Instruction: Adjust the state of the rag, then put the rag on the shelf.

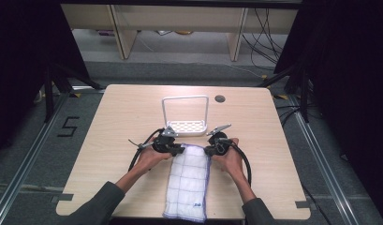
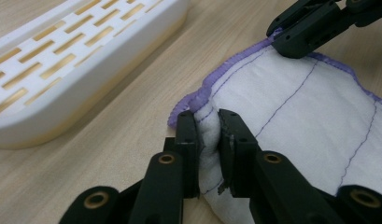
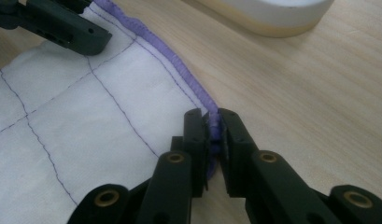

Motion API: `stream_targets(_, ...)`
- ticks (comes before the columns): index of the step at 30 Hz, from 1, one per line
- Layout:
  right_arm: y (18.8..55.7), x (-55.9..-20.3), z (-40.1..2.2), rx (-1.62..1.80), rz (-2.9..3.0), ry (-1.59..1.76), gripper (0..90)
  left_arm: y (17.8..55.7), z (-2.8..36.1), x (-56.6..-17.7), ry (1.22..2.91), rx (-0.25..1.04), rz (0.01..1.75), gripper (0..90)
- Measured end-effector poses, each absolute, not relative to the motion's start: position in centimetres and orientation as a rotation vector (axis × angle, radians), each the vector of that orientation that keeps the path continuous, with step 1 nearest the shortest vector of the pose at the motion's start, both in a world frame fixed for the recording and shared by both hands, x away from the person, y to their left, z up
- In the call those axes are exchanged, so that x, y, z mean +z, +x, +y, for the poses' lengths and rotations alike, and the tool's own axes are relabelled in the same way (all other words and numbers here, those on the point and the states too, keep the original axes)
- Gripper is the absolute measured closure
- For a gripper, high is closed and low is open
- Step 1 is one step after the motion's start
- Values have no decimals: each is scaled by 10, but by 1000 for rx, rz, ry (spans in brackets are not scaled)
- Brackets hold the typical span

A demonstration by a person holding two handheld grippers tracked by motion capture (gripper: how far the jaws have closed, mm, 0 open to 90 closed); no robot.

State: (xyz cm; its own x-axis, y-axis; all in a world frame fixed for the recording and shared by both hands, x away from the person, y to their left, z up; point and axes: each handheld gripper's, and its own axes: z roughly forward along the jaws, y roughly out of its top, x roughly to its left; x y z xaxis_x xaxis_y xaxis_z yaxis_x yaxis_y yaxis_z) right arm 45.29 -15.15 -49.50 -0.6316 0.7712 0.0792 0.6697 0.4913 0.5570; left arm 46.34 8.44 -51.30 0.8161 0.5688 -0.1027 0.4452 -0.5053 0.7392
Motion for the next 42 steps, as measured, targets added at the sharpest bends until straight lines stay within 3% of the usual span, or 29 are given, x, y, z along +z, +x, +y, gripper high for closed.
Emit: stream_targets(42,425,-441,-150,1075,2442,1050,858,433,96,-446,2041,223,637,833)
